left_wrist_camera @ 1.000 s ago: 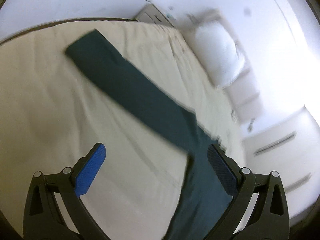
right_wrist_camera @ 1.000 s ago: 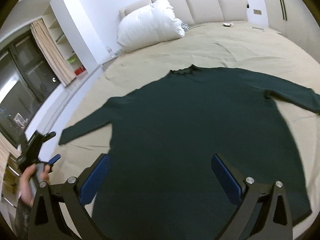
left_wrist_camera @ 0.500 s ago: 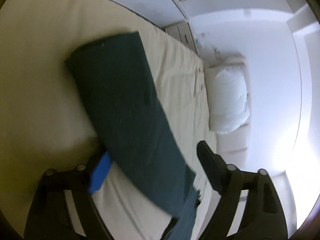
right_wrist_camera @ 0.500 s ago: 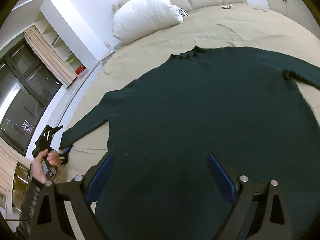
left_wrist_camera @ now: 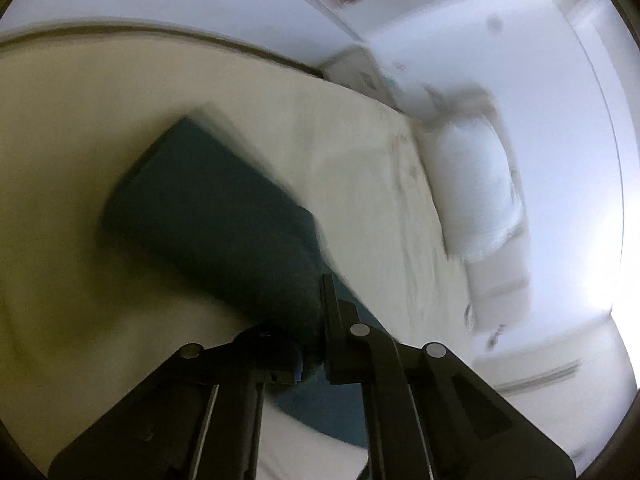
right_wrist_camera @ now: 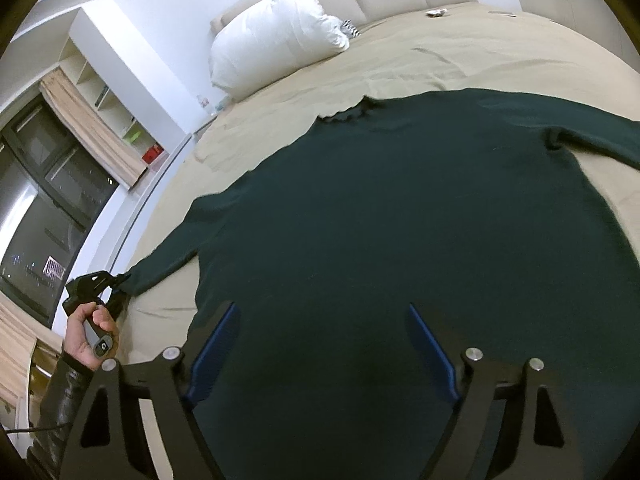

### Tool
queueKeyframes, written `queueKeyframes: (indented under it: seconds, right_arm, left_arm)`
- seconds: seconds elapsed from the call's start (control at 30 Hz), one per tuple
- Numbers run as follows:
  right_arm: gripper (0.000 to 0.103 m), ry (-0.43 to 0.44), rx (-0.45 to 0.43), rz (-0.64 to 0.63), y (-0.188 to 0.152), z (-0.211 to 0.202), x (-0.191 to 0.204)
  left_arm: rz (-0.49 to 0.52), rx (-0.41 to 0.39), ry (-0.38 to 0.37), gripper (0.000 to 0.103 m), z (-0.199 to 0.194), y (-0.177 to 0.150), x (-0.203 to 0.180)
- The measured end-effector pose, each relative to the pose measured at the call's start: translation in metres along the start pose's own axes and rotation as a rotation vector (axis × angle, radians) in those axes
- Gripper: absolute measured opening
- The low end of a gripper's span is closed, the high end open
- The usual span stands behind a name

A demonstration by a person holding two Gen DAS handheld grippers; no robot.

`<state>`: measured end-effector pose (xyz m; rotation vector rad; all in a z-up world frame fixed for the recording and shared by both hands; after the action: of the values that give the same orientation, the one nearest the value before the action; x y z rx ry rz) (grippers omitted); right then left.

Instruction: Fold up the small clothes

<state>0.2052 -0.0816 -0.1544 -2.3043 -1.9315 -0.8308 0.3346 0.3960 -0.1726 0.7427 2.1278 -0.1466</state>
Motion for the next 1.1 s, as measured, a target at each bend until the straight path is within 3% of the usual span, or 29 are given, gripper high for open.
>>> queueKeyframes:
  seconds: [0.13,0.2,0.3,0.37,0.43,0.5,0.57,0.67,0.8,0.83,0.9,0.93,0.97,1.03,1.1]
  right_arm:
    - [0.085,0.008,-0.029,0.038,0.007,-0.01,-0.022]
    - [0.085,0.014,-0.043,0.064,0.01,-0.016,-0.035]
    - [0.085,0.01,-0.066,0.101,0.014,-0.024,-0.058]
    - [0.085,0.002,-0.075,0.128,0.017,-0.028,-0.076]
    - [0.085,-0.006,-0.076,0.151,0.021,-0.03,-0.092]
    - [0.085,-0.014,-0.073,0.169,0.026,-0.031,-0.106]
    - [0.085,-0.025,-0.073,0.178,0.033,-0.032,-0.118]
    - [0.085,-0.034,-0.068,0.185,0.045,-0.028,-0.129]
    - [0.085,-0.002,-0.049,0.183,0.065,-0.013,-0.125]
    - [0.085,0.006,-0.041,0.161,0.073,-0.007,-0.118]
    - [0.085,0.007,-0.033,0.114,0.085,0.001,-0.104]
    - [0.085,0.001,-0.03,0.091,0.09,0.004,-0.098]
    - [0.085,-0.007,-0.029,0.066,0.094,0.007,-0.091]
    - [0.085,-0.003,-0.022,0.044,0.101,0.011,-0.081]
    - [0.085,0.018,-0.025,0.046,0.103,0.011,-0.075]
  left_arm:
    - [0.368,0.032,0.081,0.005,0.028,-0.049,-0.108]
    - [0.564,0.043,0.119,0.005,0.05,-0.088,-0.164]
    - [0.873,0.082,0.169,0.005,0.104,-0.176,-0.233]
    - [1.024,0.106,0.216,0.005,0.139,-0.223,-0.251]
    - [1.156,0.176,0.293,0.005,0.19,-0.271,-0.246]
    - [1.207,0.234,0.358,0.005,0.223,-0.303,-0.228]
    - [1.213,0.293,0.426,0.005,0.252,-0.315,-0.212]
    - [1.245,0.284,0.432,0.008,0.267,-0.316,-0.212]
    - [1.304,0.312,0.447,0.011,0.258,-0.316,-0.209]
    - [1.296,0.307,0.435,0.017,0.244,-0.333,-0.211]
    - [1.276,0.279,0.414,0.036,0.238,-0.326,-0.215]
    - [1.28,0.262,0.403,0.061,0.231,-0.323,-0.216]
    - [1.295,0.243,0.394,0.076,0.22,-0.326,-0.219]
    - [1.295,0.235,0.359,0.077,0.198,-0.329,-0.222]
    - [1.151,0.287,0.305,0.077,0.183,-0.312,-0.213]
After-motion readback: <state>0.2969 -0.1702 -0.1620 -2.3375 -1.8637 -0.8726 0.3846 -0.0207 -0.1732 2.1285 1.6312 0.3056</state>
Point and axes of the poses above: each gripper's, at about its wrist camera, not at the fingertips, and z roughly the way its jaws point, x to its left, y to its top, the point moved 9 cm from there along z, roughly the way its jaws point, and after that the axes turned 15 degrees about x, right-handed, at the moved point
